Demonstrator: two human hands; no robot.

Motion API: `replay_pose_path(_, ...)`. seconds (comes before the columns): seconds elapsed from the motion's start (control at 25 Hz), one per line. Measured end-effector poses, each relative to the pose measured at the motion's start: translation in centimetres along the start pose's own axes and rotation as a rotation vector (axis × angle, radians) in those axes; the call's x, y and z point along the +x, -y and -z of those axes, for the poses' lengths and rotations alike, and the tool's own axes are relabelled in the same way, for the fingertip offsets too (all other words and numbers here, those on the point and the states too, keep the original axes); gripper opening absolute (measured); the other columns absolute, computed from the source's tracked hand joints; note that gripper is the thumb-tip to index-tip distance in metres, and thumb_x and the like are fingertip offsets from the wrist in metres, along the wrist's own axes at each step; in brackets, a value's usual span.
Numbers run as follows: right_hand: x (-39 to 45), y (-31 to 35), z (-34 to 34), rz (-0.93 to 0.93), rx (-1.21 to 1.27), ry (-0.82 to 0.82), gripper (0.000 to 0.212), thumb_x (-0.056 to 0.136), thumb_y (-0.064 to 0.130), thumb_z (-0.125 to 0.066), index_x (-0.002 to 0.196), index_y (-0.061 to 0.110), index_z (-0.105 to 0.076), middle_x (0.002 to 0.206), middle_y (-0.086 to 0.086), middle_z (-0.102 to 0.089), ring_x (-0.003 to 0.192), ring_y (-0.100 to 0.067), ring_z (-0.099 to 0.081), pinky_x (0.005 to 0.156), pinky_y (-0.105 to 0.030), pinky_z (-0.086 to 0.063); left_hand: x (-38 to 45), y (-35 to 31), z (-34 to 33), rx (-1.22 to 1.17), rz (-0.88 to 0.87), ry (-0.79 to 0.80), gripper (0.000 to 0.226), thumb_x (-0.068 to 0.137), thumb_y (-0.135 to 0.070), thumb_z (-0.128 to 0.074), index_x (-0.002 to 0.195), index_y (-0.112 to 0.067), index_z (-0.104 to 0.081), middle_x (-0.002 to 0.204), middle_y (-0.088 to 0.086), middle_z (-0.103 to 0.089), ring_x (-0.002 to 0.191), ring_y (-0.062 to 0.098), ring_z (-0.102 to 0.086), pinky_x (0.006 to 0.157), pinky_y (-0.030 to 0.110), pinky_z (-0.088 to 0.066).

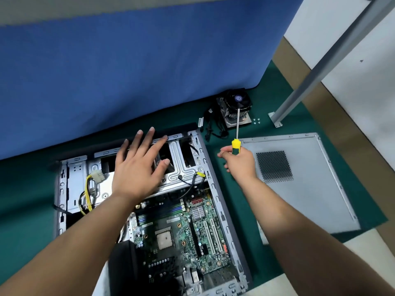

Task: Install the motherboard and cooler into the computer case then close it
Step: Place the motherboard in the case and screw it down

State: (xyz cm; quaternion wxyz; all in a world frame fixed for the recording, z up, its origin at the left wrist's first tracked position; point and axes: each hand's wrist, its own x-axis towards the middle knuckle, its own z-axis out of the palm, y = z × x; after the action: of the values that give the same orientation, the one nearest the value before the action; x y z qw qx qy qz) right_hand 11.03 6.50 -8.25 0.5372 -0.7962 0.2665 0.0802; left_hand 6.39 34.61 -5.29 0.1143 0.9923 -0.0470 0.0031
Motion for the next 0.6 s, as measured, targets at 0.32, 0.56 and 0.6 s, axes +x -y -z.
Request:
replay_pose_path(0.32,-15.2,4.8,2.3,0.07,0.133,0.368,0.01,0.083,0.011,-0.08,0.088,0.019,-0.075,0.07,0.0,-0.07,0.049,-0.01,-0.051,0.047,-0.024,-0.045,-8.6,-7.7,5.0,-1.05,0.103,0.025,0.019,0.097,-0.03,-0.069,0.109,-0.045,-0.072,0.113,-0.019,-0.072,0.104,-0.001,-0.066,0.09,0.021,-0.055)
replay_pose_path(0.56,-18.6,4.9,2.4,-0.042,0.133,0.548,0.025,0.078,0.008,-0.087,0.093,0.016,-0.068,0.074,-0.001,-0.068,0.051,-0.007,-0.05,0.047,-0.022,-0.044,-11.9,-6.3,6.9,-1.227,0.175,0.209,0.011,0.089,-0.019,-0.078,0.099,-0.022,-0.08,0.097,-0.006,-0.079,0.093,0.012,-0.074,0.085,0.026,-0.058)
replay_pose_path(0.6,-18.7,4.9,2.5,-0.06,0.132,0.567,0.026,0.077,0.008,-0.087,0.093,0.016,-0.067,0.075,-0.003,-0.068,0.051,-0.008,-0.05,0.046,-0.022,-0.043,-12.0,-5.9,7.3,-1.22,0.155,0.243,0.01,0.088,-0.018,-0.078,0.097,-0.021,-0.08,0.094,-0.005,-0.079,0.089,0.011,-0.074,0.08,0.021,-0.057)
